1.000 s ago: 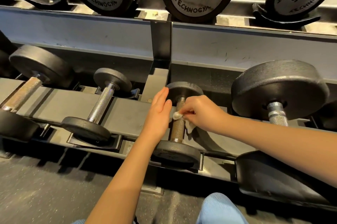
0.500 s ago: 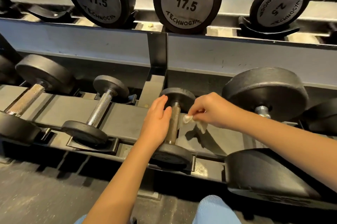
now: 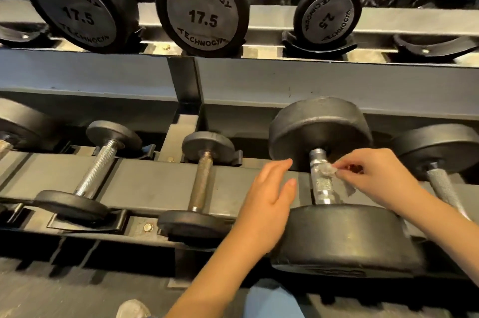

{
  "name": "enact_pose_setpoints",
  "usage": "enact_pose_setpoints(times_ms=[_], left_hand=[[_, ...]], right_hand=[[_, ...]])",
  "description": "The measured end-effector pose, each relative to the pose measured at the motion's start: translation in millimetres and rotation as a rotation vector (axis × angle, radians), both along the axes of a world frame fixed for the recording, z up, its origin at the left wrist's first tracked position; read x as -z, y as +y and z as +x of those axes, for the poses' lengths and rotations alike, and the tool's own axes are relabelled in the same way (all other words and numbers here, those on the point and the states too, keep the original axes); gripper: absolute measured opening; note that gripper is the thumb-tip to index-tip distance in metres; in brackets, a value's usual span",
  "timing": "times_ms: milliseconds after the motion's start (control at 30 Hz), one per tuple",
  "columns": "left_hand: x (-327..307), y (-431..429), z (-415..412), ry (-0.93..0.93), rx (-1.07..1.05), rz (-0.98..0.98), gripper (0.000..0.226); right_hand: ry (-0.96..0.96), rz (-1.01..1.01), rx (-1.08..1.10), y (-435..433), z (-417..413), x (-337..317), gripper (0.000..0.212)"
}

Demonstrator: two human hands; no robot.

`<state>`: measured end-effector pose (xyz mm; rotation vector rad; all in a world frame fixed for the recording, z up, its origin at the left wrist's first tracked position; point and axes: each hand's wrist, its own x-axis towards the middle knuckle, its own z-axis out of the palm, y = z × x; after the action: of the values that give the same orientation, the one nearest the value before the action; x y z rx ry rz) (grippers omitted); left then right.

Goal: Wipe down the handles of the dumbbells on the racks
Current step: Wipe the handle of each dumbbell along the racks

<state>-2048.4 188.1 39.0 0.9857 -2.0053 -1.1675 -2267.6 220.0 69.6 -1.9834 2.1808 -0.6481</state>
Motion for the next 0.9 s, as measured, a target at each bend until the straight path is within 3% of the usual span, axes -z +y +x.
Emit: enact_pose_setpoints(times_ms=[167, 333, 500, 633, 900], left_hand=[[-4.1, 8.6, -31.1, 0.025, 0.014, 0.012, 0.041], [-5.1, 1.1, -41.5, 0.053, -0.073, -0.003, 0.051], [-17.5, -22.9, -57.8, -0.002, -0.211, -0.304, 0.054], [-14.0, -42.8, -72.3, -0.081, -0.162, -0.247, 0.055], [-9.7, -43.6, -69.7, -0.041, -0.151, -0.233, 0.049]], right_hand=[[-0.176, -0.064, 0.057, -9.3, -6.7, 15.7, 0.006], [-0.168, -0.173, 0.035, -19.9, -11.9, 25.2, 0.014], [-0.183, -0.198, -0.064, -21.1, -21.4, 32.2, 0.015], [-0.204, -0.214, -0.116, -24.5, -25.0, 34.5, 0.015], [-0.218, -0.208, -0.267, -17.6, -28.6, 41.0, 0.016]])
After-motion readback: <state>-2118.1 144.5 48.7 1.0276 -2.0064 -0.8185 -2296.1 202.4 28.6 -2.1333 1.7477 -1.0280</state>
